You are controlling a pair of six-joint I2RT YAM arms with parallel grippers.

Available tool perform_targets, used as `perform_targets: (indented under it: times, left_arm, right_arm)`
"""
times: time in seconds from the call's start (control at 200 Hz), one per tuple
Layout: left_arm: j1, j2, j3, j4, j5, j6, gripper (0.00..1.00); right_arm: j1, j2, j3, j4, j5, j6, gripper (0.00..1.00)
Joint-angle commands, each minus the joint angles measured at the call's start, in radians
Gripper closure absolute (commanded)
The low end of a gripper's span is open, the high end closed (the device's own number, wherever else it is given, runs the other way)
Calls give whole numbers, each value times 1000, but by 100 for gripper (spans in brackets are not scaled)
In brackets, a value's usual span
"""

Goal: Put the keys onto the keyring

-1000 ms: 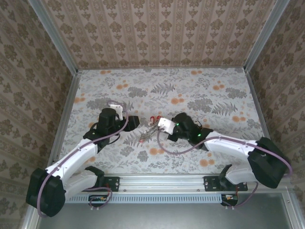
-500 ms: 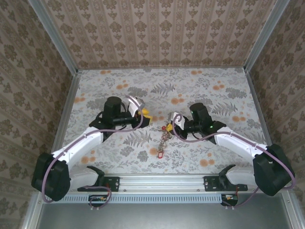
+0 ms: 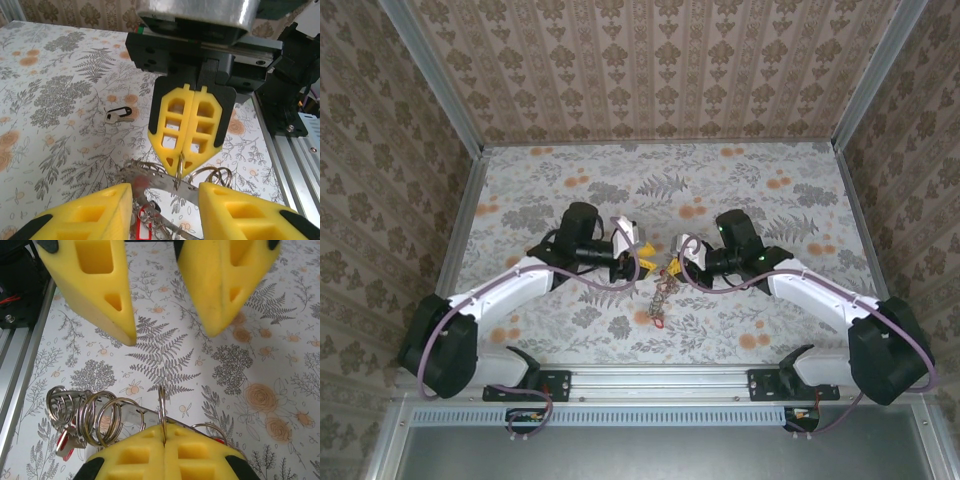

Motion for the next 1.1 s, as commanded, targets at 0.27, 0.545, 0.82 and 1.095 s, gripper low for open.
perform_targets:
  times: [0.27,0.545,0.82,1.095]
  left_arm:
    - [-19,72,95,-133,70,142,65]
    - [-36,107,113,-145,31,168,68]
    - [-46,137,141,-159,14,182,78]
    - [-56,150,154,-171,9,190,79]
  right_arm:
    - [-5,16,52,12,-38,-39,100]
    - [-4,9,49,20,-50,-34,100]
    - [-4,5,51,21,-61,-32,100]
    - [-4,-4,49,35,-76,-26,100]
